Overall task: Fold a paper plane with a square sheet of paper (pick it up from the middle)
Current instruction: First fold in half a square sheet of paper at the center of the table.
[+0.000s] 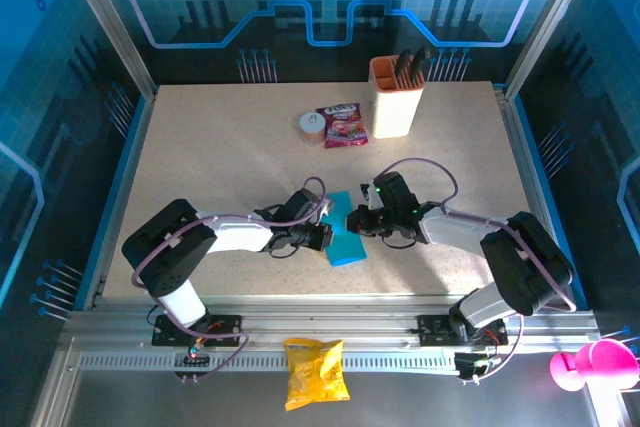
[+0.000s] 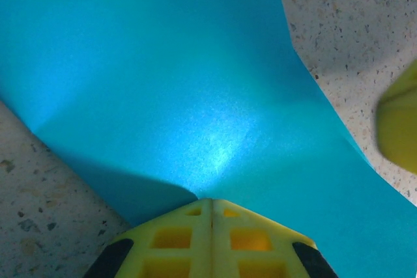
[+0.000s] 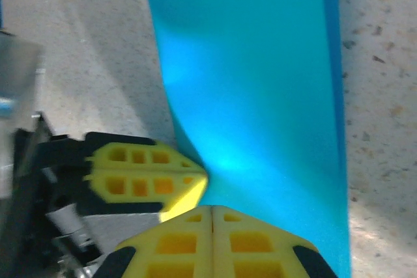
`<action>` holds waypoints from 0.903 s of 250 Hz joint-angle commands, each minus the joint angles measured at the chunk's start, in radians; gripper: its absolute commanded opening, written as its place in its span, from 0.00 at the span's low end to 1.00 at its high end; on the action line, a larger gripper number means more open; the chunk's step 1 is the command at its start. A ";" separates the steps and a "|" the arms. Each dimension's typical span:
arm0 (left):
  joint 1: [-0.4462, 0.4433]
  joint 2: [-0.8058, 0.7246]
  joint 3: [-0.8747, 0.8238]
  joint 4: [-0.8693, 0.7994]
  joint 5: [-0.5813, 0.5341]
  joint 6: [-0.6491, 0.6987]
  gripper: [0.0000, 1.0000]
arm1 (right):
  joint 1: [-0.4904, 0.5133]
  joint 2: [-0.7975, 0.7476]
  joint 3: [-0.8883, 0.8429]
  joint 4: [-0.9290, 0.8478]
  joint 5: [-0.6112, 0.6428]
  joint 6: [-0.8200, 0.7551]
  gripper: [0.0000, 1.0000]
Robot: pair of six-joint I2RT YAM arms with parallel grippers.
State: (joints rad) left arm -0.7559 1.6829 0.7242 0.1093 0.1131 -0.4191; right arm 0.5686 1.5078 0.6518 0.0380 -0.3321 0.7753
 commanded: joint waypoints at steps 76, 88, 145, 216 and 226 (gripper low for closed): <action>-0.005 -0.059 0.046 -0.163 0.071 0.003 0.13 | -0.036 0.172 -0.053 0.083 0.009 -0.012 0.00; -0.005 -0.085 0.035 -0.163 0.072 -0.011 0.20 | -0.037 0.177 -0.059 0.091 0.008 -0.007 0.00; -0.009 -0.205 -0.054 -0.141 0.075 -0.091 0.17 | -0.039 0.185 -0.075 0.107 0.017 0.004 0.00; -0.063 -0.198 -0.141 -0.017 0.076 -0.202 0.00 | -0.041 0.204 -0.083 0.138 0.008 0.022 0.00; -0.070 -0.190 -0.141 -0.005 0.076 -0.208 0.00 | -0.041 0.208 -0.083 0.141 0.006 0.024 0.00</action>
State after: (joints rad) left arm -0.8032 1.4727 0.5949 0.0357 0.1734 -0.5735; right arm 0.5358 1.6650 0.6033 0.2302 -0.3725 0.7891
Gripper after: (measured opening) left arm 0.056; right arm 0.049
